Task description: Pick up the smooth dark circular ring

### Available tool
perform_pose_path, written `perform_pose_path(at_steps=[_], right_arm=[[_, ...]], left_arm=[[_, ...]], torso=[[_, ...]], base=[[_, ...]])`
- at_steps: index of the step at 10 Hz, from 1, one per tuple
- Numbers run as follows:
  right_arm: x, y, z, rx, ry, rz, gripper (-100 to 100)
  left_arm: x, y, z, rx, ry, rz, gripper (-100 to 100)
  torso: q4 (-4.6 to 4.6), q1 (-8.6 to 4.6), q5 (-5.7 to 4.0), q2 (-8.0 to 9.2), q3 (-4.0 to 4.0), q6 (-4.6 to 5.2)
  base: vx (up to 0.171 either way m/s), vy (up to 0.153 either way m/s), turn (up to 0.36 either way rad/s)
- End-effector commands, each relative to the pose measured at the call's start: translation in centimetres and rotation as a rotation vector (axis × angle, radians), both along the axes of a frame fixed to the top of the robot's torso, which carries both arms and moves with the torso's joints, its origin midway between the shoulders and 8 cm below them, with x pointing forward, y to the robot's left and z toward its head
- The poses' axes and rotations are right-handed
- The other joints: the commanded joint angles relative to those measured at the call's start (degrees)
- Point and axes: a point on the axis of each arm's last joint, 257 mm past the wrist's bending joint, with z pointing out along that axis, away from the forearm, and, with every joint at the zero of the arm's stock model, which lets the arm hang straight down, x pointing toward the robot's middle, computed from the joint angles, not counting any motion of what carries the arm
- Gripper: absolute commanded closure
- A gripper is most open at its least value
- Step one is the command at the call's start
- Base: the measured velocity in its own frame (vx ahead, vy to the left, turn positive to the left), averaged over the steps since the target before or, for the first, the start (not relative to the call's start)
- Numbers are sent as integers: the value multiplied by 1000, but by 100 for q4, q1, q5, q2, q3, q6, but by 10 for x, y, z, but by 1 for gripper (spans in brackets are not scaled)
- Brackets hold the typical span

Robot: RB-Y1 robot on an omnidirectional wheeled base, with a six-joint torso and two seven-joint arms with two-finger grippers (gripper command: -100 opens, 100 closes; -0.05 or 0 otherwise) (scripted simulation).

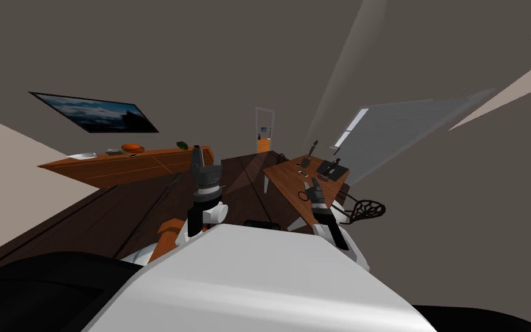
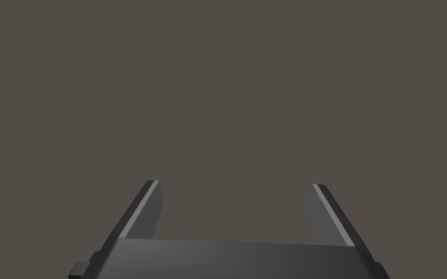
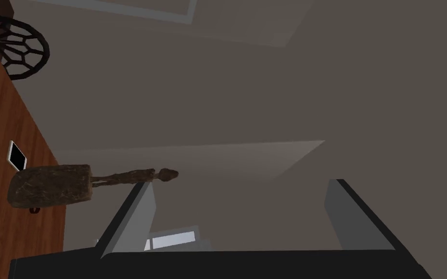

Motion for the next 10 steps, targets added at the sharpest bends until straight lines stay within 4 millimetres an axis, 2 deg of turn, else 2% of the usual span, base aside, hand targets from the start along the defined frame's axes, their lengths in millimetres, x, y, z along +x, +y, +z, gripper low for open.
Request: perform_pose_path(at_steps=[1, 4, 7, 9, 10], right_arm=[[9, 0, -21, -50, 53, 18, -100], [16, -5, -60, -125, 143, 39, -100], [18, -13, -89, -162, 207, 41, -100], [19, -18, -124, -228, 290, 62, -100], [17, -26, -136, -236, 316, 53, -100]], left_arm=[[0, 0, 0, 0, 0, 0, 0], [0, 0, 0, 0, 0, 0, 0], [0, 0, 0, 0, 0, 0, 0], [0, 0, 0, 0, 0, 0, 0], [0, 0, 0, 0, 0, 0, 0]], torso=[[0, 0, 0, 0, 0, 0], [0, -5, -1, 1, 0, 5], [1, -10, -2, 3, 2, 1], [1, -12, -2, 2, 1, 1], [0, -13, -3, 0, 0, 2]], base=[[11, 43, 266], [11, 23, 139], [7, 5, 129], [11, 6, 231], [14, -3, 74]])
